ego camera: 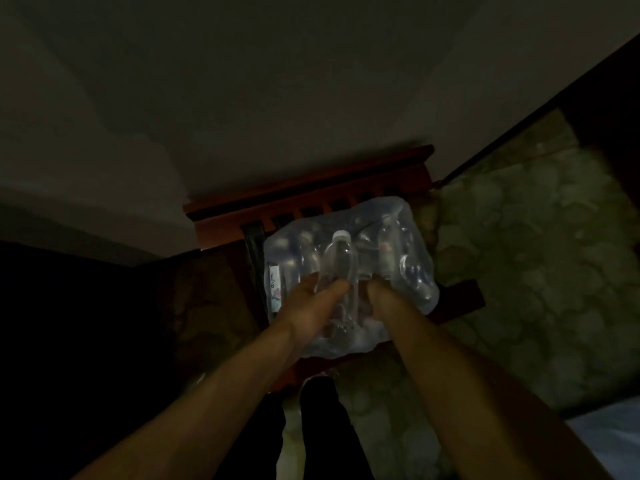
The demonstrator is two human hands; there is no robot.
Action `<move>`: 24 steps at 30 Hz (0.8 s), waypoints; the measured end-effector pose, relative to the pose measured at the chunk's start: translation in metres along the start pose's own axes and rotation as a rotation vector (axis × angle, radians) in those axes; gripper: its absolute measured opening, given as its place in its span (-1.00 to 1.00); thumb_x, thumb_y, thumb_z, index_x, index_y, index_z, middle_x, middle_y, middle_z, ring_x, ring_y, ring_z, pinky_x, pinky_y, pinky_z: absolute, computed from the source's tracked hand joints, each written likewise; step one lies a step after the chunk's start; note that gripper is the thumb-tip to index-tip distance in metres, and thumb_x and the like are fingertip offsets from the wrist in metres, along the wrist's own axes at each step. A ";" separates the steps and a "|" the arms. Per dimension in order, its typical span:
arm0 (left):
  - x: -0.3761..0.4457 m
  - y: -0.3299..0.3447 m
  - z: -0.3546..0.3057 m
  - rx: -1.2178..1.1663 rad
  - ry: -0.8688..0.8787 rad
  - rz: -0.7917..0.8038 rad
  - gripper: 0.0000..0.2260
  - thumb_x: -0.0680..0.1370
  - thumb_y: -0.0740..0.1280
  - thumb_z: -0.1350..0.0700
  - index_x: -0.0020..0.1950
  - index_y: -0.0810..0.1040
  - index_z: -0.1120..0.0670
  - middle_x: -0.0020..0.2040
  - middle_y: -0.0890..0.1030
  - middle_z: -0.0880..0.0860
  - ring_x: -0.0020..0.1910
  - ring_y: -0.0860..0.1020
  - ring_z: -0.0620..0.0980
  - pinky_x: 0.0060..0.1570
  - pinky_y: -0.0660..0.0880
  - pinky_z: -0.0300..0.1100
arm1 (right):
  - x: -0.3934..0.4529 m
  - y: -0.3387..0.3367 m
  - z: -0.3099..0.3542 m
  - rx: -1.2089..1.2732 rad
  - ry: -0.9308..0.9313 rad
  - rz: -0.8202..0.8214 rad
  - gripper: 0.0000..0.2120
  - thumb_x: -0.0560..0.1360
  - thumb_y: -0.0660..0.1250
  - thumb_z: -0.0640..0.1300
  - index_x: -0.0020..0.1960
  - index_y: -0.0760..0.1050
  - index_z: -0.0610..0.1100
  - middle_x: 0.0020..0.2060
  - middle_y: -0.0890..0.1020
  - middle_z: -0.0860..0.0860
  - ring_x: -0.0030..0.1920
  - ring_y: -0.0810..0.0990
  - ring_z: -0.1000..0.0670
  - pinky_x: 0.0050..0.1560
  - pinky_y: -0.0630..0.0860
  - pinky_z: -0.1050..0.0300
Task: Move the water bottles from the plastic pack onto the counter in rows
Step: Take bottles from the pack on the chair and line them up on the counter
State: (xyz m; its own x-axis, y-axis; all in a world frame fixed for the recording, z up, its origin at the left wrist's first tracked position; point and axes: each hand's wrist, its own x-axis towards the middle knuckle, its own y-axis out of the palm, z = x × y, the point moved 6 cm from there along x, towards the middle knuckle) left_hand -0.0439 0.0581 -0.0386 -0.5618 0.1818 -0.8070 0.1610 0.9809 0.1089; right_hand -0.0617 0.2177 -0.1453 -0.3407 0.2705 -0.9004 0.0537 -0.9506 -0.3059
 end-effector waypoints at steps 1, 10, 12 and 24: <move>-0.003 0.001 -0.002 0.004 0.001 0.005 -0.73 0.53 0.37 -0.06 0.18 0.60 0.01 0.00 0.72 0.09 0.00 0.69 0.09 0.11 0.62 0.04 | -0.009 -0.003 0.001 0.002 0.014 -0.009 -0.59 0.55 0.31 -0.14 0.36 0.42 -0.26 0.15 0.57 -0.22 0.06 0.57 -0.17 0.11 0.52 0.00; -0.037 0.017 -0.028 0.040 0.065 0.005 -0.63 0.59 0.28 -0.12 0.31 0.45 0.03 0.07 0.63 0.18 0.11 0.62 0.18 0.12 0.57 0.02 | -0.107 -0.066 0.041 -0.295 -0.041 -0.070 -0.50 0.31 0.53 0.12 0.08 0.52 -0.17 0.05 0.60 -0.12 -0.03 0.63 -0.14 -0.12 0.67 -0.03; -0.045 0.021 -0.033 0.055 0.071 0.008 -0.63 0.60 0.25 -0.12 0.31 0.46 0.07 0.03 0.64 0.19 0.08 0.63 0.20 0.11 0.57 0.03 | -0.129 -0.075 0.054 -0.467 -0.123 -0.126 -0.38 0.31 0.48 0.26 0.14 0.52 -0.18 0.11 0.61 -0.15 0.05 0.63 -0.16 0.08 0.62 -0.09; -0.112 0.006 -0.101 -0.066 0.284 -0.228 -0.47 0.54 0.26 -0.25 0.28 0.54 0.15 0.12 0.65 0.16 0.02 0.64 0.10 -0.04 0.55 -0.08 | -0.238 -0.105 0.103 -0.039 -0.351 -0.055 -0.61 0.22 0.40 0.21 -0.07 0.57 0.00 -0.28 0.70 0.04 -0.39 0.69 0.05 -0.40 0.54 0.26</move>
State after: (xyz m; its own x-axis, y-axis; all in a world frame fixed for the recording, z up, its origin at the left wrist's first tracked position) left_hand -0.0620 0.0509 0.1114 -0.7812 -0.0394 -0.6230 -0.0420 0.9991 -0.0105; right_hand -0.0830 0.2372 0.1325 -0.6451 0.2456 -0.7235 0.0600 -0.9277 -0.3685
